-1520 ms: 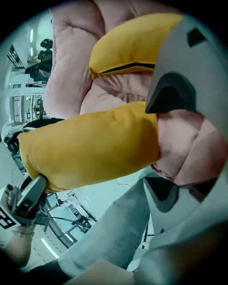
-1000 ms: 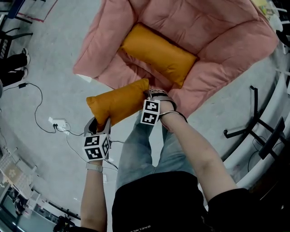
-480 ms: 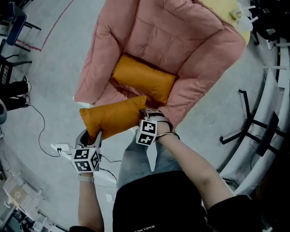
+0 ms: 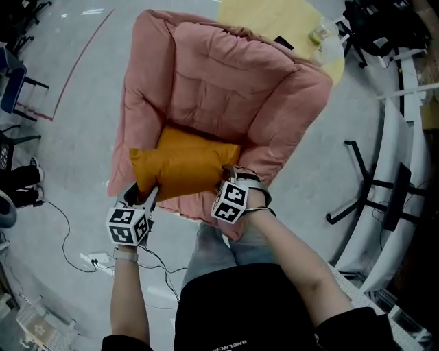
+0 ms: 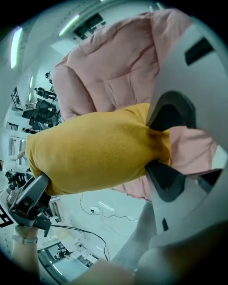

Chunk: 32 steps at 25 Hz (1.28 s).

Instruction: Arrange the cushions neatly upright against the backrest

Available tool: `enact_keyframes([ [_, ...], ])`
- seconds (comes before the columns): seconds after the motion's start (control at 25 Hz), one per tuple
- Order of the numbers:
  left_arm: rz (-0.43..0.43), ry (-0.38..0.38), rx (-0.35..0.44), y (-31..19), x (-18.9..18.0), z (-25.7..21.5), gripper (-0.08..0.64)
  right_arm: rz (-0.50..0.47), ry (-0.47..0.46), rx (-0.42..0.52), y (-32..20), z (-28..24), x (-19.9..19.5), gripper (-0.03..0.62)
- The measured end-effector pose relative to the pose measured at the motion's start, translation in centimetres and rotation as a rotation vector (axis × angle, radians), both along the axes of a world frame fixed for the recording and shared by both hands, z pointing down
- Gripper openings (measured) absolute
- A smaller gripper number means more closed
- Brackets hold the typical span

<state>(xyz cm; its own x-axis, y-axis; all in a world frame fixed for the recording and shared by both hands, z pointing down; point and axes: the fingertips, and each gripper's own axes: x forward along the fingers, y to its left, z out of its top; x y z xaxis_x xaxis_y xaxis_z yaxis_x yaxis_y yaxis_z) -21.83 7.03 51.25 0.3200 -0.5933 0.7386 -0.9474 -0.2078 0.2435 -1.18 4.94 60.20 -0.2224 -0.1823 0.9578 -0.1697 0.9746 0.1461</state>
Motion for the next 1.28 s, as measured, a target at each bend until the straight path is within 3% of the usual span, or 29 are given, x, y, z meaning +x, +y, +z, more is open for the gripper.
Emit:
enact_keyframes([
  [0.44,0.142,0.099,0.044,-13.6,1.7,3.0,0.232,0.232,-0.025,-0.019,-7.2,-0.8,2.7,0.224],
  [0.72,0.174,0.178,0.061,-18.5,3.3,6.3,0.255,0.292,0.003,0.006,-10.5,-0.3,4.9,0.222],
  [0.92,0.097,0.161,0.013,-20.4,2.6,10.5,0.255,0.316,-0.08,0.005,-11.8,1.0,4.6,0.246],
  [1.04,0.053,0.104,0.017,-21.2,1.7,12.0,0.244,0.341,-0.168,0.027,-12.5,1.1,4.0,0.272],
  [1.2,0.048,0.066,0.033,-21.6,1.5,11.8,0.244,0.367,-0.243,0.057,-12.7,0.3,4.1,0.309],
  [1.28,0.066,0.048,0.04,-21.2,1.5,11.2,0.244,0.426,-0.281,0.037,-12.4,-0.4,4.7,0.328],
])
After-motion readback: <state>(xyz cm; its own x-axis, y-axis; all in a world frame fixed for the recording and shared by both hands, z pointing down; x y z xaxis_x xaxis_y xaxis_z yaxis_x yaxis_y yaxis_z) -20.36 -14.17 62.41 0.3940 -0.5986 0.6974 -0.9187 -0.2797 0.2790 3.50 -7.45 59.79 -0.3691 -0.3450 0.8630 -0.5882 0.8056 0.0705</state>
